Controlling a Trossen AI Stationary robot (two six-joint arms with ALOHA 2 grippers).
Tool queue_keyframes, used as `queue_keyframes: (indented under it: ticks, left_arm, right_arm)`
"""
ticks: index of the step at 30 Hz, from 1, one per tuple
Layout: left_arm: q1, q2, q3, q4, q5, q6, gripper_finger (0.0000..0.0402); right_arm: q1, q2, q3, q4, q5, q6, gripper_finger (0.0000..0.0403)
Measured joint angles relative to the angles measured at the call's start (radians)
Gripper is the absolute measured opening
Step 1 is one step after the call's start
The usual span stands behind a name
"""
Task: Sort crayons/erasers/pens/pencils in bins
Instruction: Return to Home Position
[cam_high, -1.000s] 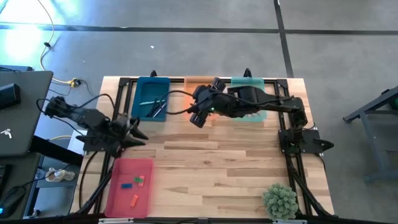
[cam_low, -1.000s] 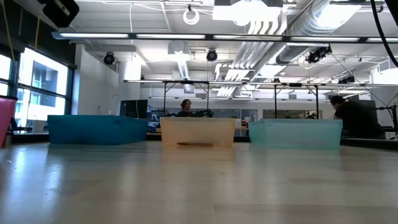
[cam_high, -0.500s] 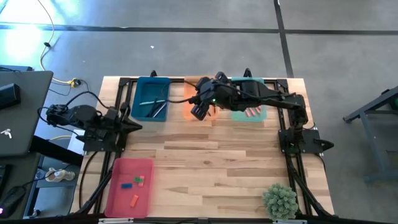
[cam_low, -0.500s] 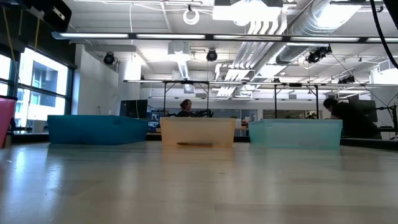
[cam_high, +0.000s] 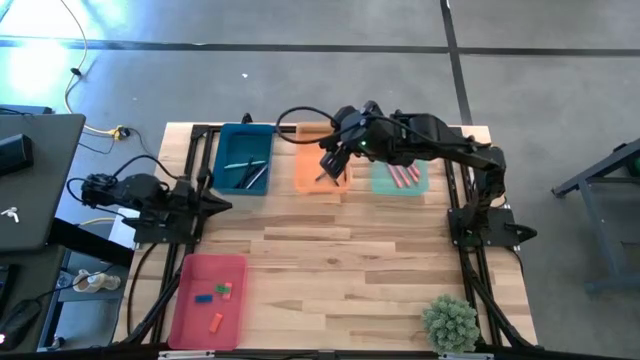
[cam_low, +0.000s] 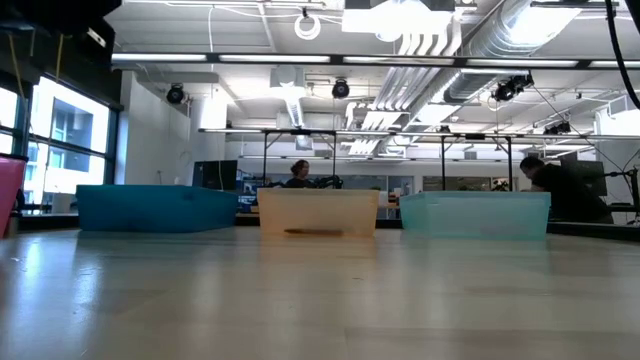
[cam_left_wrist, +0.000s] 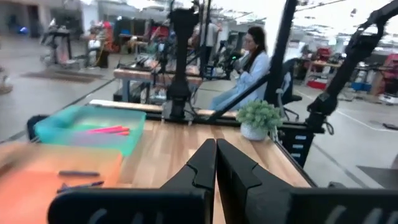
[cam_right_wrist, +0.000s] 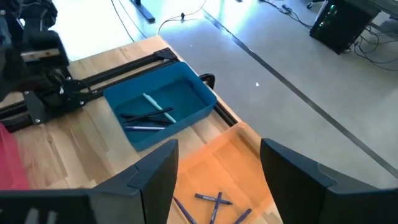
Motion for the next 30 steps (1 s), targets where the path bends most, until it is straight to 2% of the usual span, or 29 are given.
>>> queue_keyframes:
  ticks: [9, 13, 19, 24, 27, 30]
  left_arm:
    - [0.0, 0.0, -0.138, 0.173, 0.078, -0.037, 0.0]
    - [0.001, 0.0, -0.183, 0.223, 0.108, -0.043, 0.0]
    - [0.001, 0.0, -0.26, 0.332, 0.13, -0.112, 0.0]
    - [0.002, 0.001, -0.325, 0.415, 0.109, -0.178, 0.0]
    - [0.014, 0.004, -0.323, 0.421, 0.096, -0.177, 0.0]
    - [0.035, 0.004, -0.323, 0.419, 0.059, -0.179, 0.0]
  right_arm:
    - [0.0, -0.024, 0.001, -0.076, 0.0, 0.038, 0.022]
    - [0.0, -0.053, 0.001, -0.178, 0.062, 0.089, 0.022]
    - [0.0, -0.134, 0.001, -0.29, 0.079, 0.096, 0.022]
    - [0.008, -0.224, 0.0, -0.371, 0.126, 0.096, 0.022]
    - [0.021, -0.294, -0.048, -0.382, 0.164, 0.095, 0.022]
    - [0.031, -0.384, -0.156, -0.37, 0.181, 0.1, 0.022]
